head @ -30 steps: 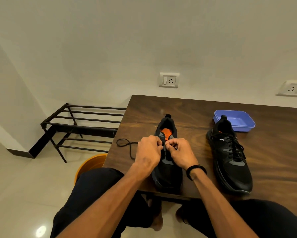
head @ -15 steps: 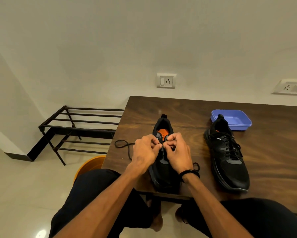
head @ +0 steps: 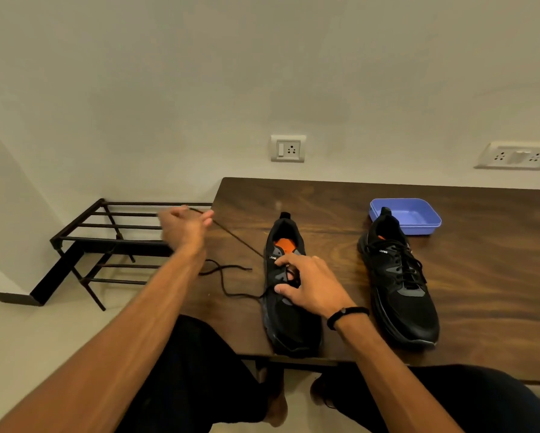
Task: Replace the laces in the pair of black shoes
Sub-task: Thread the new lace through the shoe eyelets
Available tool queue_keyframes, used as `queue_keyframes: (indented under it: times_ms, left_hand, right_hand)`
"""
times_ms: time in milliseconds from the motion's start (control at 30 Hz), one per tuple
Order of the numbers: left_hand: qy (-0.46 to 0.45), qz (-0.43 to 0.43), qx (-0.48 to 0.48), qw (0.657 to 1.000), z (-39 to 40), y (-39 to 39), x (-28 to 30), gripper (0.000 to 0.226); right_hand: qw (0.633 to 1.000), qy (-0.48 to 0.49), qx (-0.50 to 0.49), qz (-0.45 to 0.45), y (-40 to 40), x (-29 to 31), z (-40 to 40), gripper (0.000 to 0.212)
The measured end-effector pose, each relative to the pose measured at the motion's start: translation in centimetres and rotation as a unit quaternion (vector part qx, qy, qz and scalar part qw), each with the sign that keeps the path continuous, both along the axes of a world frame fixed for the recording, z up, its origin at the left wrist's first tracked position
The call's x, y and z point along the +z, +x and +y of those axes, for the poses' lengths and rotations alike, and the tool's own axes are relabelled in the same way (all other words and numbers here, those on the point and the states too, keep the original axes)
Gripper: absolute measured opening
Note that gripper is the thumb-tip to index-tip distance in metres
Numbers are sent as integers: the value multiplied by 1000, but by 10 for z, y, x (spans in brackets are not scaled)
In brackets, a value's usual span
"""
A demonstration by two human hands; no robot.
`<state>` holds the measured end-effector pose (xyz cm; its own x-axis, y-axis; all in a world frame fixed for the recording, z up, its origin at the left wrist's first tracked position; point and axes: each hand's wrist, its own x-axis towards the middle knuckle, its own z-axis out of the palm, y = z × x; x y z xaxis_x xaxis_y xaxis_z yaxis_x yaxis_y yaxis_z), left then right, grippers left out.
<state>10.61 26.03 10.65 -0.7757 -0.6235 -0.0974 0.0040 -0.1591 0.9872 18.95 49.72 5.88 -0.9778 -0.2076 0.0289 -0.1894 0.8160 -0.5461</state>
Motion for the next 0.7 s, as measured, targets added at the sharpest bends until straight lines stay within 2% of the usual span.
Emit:
queue_keyframes:
  times_ms: [33,67,100,167,267,300,333,433,500,567,633,700]
  left_hand:
    - [-49,-4,33,998,-8,-3,-6,6]
    - [-142,-12,34,989,-14,-3,-13,5]
    - [-266,-20,-1,964,-16,-4,-23,7]
    - [-447,-36,-156,880,-8,1,-36,13]
    - [-514,-33,-444,733,26,19,-36,21]
    - [-526,-14,-485,699,38,22,-37,22]
    - [-538,-4,-496,682,47,25,-35,22]
    - [-584,13,-489,647,54,26,-32,15]
    - [-597,23,-499,628,53,24,-31,20]
    - [-609,15,-482,629,48,22,-28,22]
    - [-622,-4,-429,655,40,16,-25,13]
    - [-614,-45,-326,717,24,11,-22,10]
  right_hand:
    - [1000,14,1,2,-1,2,1,54]
    - [1000,26,3,7,-2,2,1,56]
    - [999,33,4,12,-2,2,0,58]
    - [999,43,10,13,-3,3,-1,63]
    - [999,36,21,11,-1,6,-1,71]
    - [999,27,23,14,0,8,-1,72]
    - [999,17,23,15,1,8,-1,71]
    - [1000,11,6,13,3,7,1,64]
    - [999,34,-15,18,4,11,2,66]
    - [994,97,-22,36,6,17,-1,70]
    - [986,149,-21,69,6,20,-1,78]
    - [987,140,-18,81,5,18,2,91]
